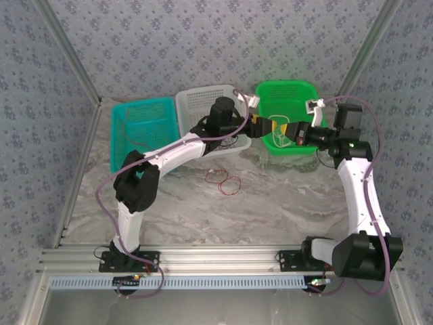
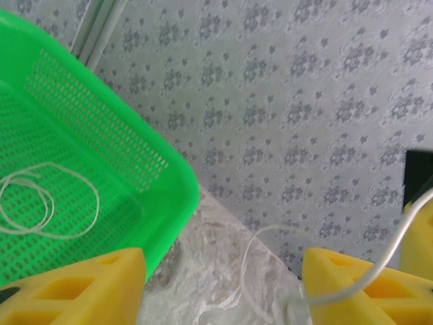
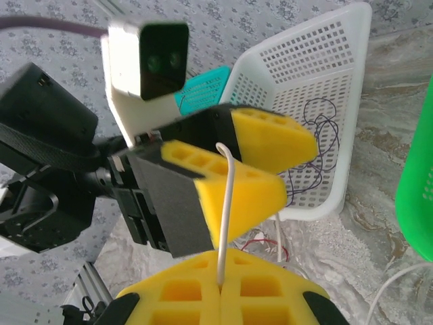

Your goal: Untangle the cables

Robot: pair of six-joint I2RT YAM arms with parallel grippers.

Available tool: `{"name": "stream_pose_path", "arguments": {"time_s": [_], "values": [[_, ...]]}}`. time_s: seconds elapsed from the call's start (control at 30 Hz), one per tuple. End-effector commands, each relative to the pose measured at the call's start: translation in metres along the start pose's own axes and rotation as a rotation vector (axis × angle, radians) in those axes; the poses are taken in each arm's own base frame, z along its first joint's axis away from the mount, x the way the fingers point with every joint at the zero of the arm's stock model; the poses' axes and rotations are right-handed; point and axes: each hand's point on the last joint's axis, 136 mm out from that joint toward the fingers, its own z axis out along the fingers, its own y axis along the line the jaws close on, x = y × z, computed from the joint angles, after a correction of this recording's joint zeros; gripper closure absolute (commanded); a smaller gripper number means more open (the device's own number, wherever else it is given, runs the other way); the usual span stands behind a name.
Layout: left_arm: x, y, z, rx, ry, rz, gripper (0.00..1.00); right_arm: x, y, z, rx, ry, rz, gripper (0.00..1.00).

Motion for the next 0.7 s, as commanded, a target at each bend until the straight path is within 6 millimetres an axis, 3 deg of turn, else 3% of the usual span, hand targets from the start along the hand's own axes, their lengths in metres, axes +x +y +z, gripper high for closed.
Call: {"name": "stream_pose_path", "arguments": {"time_s": [0.0, 0.2, 0.33, 0.5, 0.53, 0.67], "values": [[-0.019, -0.014, -0.014, 0.030, -0.067, 0.020, 0.36, -0.008, 0.011, -0.006, -0.020, -0.024, -0.024, 1.00], [-0.025, -0.026, 0.007, 0.092, -0.052, 0.015, 0.36, -0.006, 0.021, 0.000, -0.056, -0.013, -0.037, 1.00], [-0.026, -0.021, 0.016, 0.090, -0.057, 0.002, 0.38, -0.003, 0.021, 0.000, -0.046, -0.005, -0.034, 1.00], [-0.021, 0.000, 0.024, -0.021, -0.020, 0.022, 0.61, -0.003, 0.018, 0.000, -0.032, -0.005, -0.026, 1.00], [-0.019, 0.006, 0.025, -0.053, -0.006, 0.035, 0.66, 0.006, 0.010, 0.003, -0.016, 0.011, -0.001, 1.00], [-0.016, 0.032, 0.029, -0.198, 0.060, 0.111, 0.85, 0.010, -0.003, 0.001, 0.051, 0.023, 0.012, 1.00]]}}
